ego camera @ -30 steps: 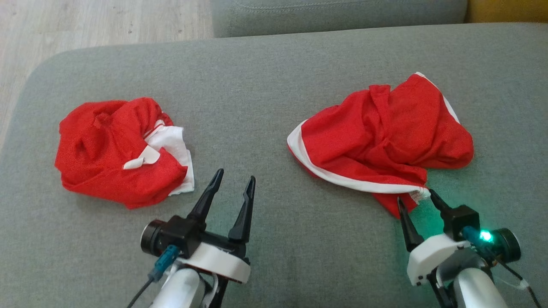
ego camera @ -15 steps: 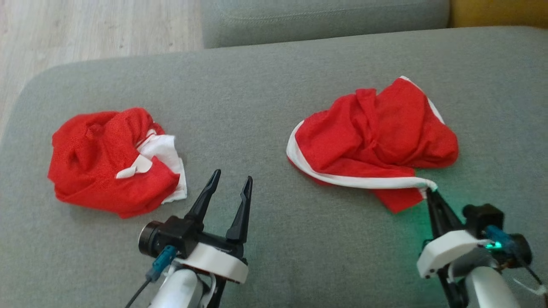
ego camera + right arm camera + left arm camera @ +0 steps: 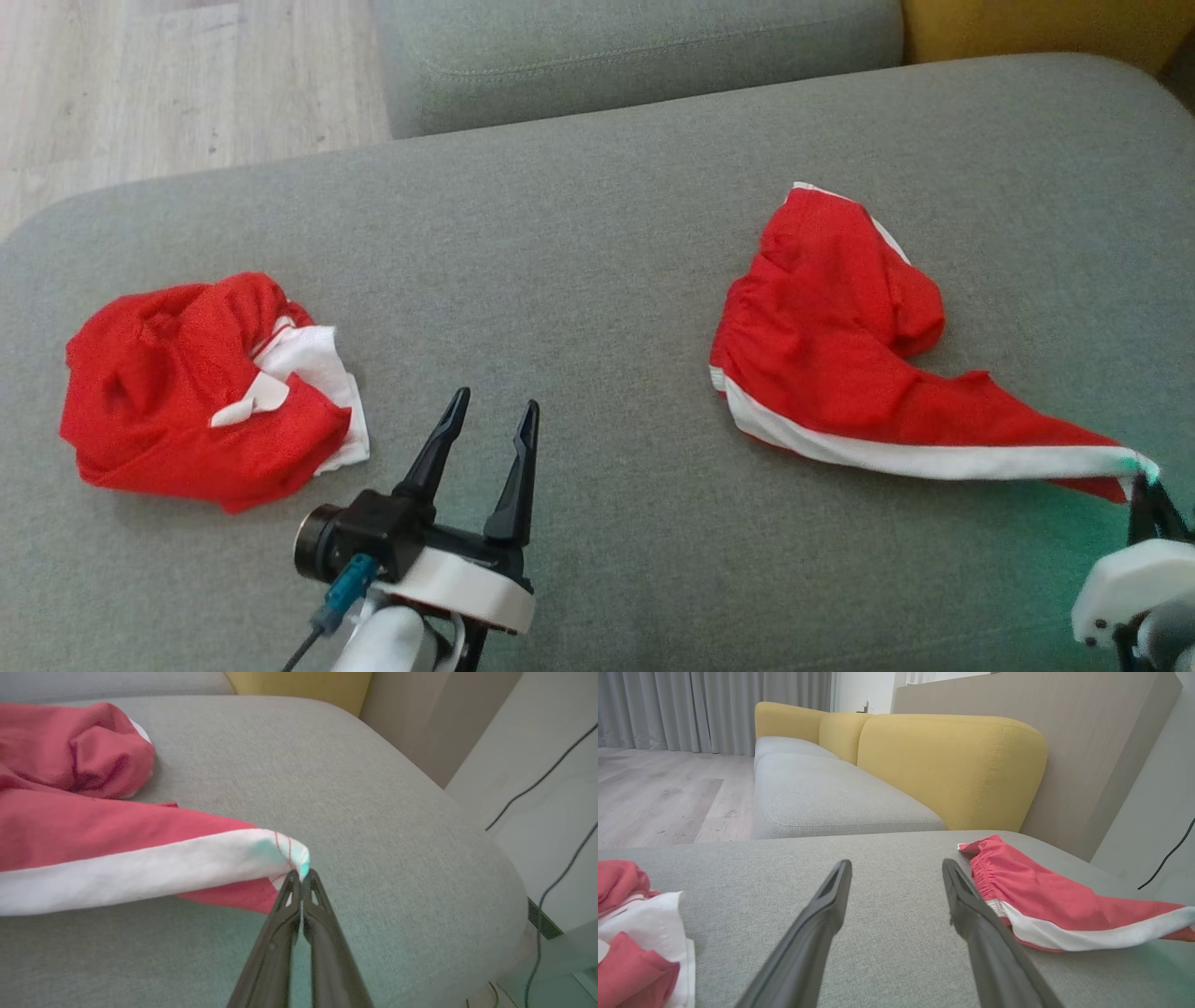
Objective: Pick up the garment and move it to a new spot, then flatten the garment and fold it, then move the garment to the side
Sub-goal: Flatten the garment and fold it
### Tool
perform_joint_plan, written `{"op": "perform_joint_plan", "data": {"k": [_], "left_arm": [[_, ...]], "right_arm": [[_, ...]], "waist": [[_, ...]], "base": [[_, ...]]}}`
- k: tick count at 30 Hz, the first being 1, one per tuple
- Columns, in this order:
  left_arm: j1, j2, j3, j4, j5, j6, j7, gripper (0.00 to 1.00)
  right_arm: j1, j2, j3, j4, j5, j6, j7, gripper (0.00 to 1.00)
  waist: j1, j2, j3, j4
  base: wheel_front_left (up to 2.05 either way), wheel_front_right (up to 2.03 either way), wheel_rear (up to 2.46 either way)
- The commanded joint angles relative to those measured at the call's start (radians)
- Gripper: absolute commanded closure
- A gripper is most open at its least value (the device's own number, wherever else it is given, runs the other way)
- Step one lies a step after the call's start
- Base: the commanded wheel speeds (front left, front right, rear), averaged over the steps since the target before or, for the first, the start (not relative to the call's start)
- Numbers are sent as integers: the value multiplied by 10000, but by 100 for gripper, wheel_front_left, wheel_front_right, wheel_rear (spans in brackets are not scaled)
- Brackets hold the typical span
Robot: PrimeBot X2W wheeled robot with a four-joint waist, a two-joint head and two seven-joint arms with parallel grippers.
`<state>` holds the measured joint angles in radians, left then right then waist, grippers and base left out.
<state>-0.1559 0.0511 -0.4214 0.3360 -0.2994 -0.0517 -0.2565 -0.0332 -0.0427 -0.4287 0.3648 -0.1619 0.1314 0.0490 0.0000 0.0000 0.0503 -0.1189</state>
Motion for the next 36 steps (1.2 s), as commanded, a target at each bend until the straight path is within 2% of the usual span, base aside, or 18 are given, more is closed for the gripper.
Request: {"op": "perform_joint_plan", "data": {"k": [1,2,6,9,16,21,29,36], "left_arm": [[-338,-9,291,-349,-27,49,-53,0],[-353,-9,279,-348,-33,49,-53,0],[-397,-9,273,-340,-49,50,-53,0],[-413,-9,307,-313,-50,34,-53,0],[-449,-9,252,-257,-45,-19,-53,0],[-564,-9,132,-231,-28,-26,-53,0],[-782,-9,-11,-181,2,-48,-53,0],[-1010,-9,-232,-186,-100,-41,-53,0]], "right_arm": [[-436,-75,176,-340,-81,-7,38,60],[-511,-75,74,-373,-85,-7,10,0],[-780,-75,81,-589,27,-7,-444,0],[-889,-75,515,-871,271,-7,-948,0],[-934,-75,2901,-1796,1543,-7,-1871,0],[-815,-75,4579,-1913,2018,-7,-1909,0],[-1509,-75,6148,-896,2173,-7,-1257,0],[-2394,-75,6296,897,1448,-7,-750,0]], "waist": [[0,0,48,-19],[0,0,71,-27],[0,0,130,-51],[0,0,121,-60],[0,0,66,57],[0,0,178,435],[0,0,661,1152],[0,0,1084,1702]], "base": [[0,0,0],[0,0,0],[0,0,0],[0,0,0],[0,0,0],[0,0,0],[0,0,0],[0,0,0]]}}
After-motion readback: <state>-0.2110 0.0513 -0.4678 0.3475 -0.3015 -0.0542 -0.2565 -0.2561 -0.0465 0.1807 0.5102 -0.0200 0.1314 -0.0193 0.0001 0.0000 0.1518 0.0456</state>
